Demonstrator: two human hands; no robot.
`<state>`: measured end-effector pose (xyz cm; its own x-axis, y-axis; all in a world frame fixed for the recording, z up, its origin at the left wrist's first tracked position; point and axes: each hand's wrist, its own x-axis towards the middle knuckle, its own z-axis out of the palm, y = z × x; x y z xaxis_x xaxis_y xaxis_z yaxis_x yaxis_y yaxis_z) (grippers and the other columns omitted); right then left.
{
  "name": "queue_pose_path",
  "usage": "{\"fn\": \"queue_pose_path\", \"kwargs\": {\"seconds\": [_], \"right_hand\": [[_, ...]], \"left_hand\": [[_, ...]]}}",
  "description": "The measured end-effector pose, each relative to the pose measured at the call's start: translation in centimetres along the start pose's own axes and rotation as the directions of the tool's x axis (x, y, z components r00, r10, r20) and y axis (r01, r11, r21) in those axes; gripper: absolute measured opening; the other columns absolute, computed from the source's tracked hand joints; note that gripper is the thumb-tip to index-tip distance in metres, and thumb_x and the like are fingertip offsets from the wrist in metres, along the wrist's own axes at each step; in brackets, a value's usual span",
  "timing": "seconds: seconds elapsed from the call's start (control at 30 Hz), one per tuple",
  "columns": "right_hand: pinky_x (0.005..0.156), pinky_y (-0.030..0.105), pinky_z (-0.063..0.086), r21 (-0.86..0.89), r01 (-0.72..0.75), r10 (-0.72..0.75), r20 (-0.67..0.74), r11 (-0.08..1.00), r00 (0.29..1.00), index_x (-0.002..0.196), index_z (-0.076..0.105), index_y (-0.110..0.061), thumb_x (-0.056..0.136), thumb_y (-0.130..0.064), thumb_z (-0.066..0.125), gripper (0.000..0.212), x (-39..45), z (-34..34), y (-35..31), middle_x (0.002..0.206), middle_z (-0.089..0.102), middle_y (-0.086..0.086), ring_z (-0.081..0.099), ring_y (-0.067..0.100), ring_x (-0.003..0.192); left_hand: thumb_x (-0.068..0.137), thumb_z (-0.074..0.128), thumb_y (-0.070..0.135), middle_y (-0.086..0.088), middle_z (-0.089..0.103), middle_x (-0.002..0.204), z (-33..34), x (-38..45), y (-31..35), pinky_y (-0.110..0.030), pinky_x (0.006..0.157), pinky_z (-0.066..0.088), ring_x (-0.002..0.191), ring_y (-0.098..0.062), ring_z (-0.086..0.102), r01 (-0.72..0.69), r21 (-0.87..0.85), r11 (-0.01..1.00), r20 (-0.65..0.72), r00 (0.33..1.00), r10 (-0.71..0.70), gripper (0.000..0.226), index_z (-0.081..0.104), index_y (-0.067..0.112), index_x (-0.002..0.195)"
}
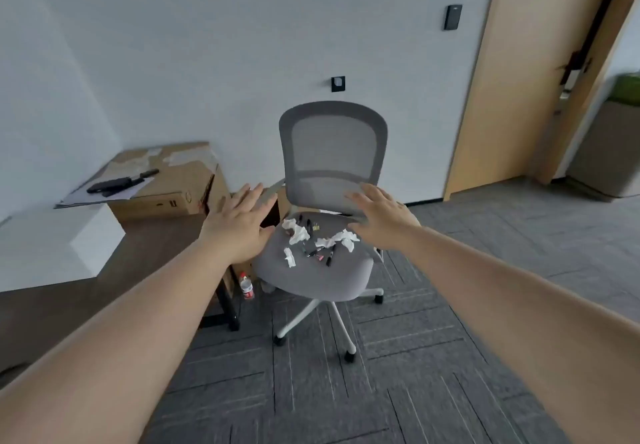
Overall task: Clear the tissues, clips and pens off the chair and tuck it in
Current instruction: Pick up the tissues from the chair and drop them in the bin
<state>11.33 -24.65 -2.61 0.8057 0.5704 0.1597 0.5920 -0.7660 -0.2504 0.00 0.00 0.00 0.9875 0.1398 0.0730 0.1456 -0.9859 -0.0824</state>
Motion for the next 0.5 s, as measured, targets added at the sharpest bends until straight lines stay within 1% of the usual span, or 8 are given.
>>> {"fn": "queue_pose_path", "kwargs": {"seconds": [0.1, 0.17, 0.3, 0.37, 0.43, 0.5], "right_hand": [[0.107, 0.048, 0.035, 0.077, -0.063, 0.059, 0.055, 0.995, 0.997, 0.146, 0.023, -0.034, 0.093, -0.037, 0.051, 0.06, 4.3, 3.5, 3.2, 0.155, 0.019, 0.001, 0.018, 0.024, 0.144], [0.101, 0.048, 0.041, 0.098, -0.101, 0.09, 0.117, 0.99, 0.989, 0.146, 0.022, -0.035, 0.093, -0.035, 0.051, 0.061, 6.7, 6.3, 5.1, 0.154, 0.021, -0.001, 0.023, 0.025, 0.142], [0.099, 0.05, 0.043, 0.136, -0.17, 0.139, 0.212, 0.976, 0.967, 0.146, 0.021, -0.037, 0.093, -0.03, 0.048, 0.061, 11.5, 10.7, 8.2, 0.154, 0.022, 0.0, 0.03, 0.031, 0.137], [0.097, 0.048, 0.045, 0.161, -0.196, 0.15, 0.263, 0.967, 0.953, 0.146, 0.021, -0.037, 0.093, -0.028, 0.048, 0.06, 13.9, 12.7, 9.2, 0.153, 0.024, 0.002, 0.034, 0.032, 0.135], [0.093, 0.046, 0.046, 0.171, -0.212, 0.155, 0.296, 0.962, 0.942, 0.146, 0.021, -0.037, 0.093, -0.027, 0.047, 0.06, 15.4, 14.1, 9.6, 0.152, 0.026, 0.003, 0.036, 0.033, 0.133], [0.094, 0.045, 0.045, 0.164, -0.219, 0.155, 0.332, 0.962, 0.931, 0.146, 0.022, -0.035, 0.093, -0.026, 0.048, 0.06, 18.0, 16.1, 10.0, 0.152, 0.027, 0.005, 0.037, 0.034, 0.132]], "left_hand": [[0.098, 0.028, 0.047, 0.006, -0.009, 0.162, 3.9, 5.2, 0.3, -0.047, 0.121, 0.006, 0.15, -0.017, -0.006, 0.021, 0.034, 0.999, 0.095, 0.995, -0.024, 0.061, 0.002, 0.034, 0.151], [0.097, 0.029, 0.047, 0.005, -0.007, 0.162, 6.8, 7.8, 0.3, -0.046, 0.121, 0.007, 0.15, -0.017, -0.006, 0.045, 0.02, 0.999, 0.161, 0.986, -0.048, 0.061, 0.004, 0.034, 0.151], [0.097, 0.033, 0.044, 0.0, 0.002, 0.162, 11.8, 12.6, 0.0, -0.048, 0.12, 0.01, 0.15, -0.02, -0.004, 0.013, 0.052, 0.999, 0.253, 0.967, -0.026, 0.058, 0.011, 0.033, 0.15], [0.097, 0.035, 0.043, -0.002, 0.007, 0.162, 14.3, 14.7, -0.5, -0.049, 0.12, 0.011, 0.15, -0.022, -0.001, -0.001, 0.064, 0.998, 0.324, 0.946, -0.02, 0.056, 0.016, 0.033, 0.149], [0.097, 0.035, 0.043, -0.003, 0.012, 0.161, 16.0, 16.1, -0.8, -0.049, 0.119, 0.014, 0.149, -0.023, 0.003, -0.007, 0.065, 0.998, 0.373, 0.928, -0.018, 0.055, 0.02, 0.032, 0.148], [0.097, 0.035, 0.042, -0.004, 0.016, 0.16, 17.9, 18.6, -1.8, -0.048, 0.117, 0.021, 0.148, -0.024, 0.012, 0.003, 0.051, 0.999, 0.405, 0.914, -0.024, 0.054, 0.023, 0.031, 0.148]]}}
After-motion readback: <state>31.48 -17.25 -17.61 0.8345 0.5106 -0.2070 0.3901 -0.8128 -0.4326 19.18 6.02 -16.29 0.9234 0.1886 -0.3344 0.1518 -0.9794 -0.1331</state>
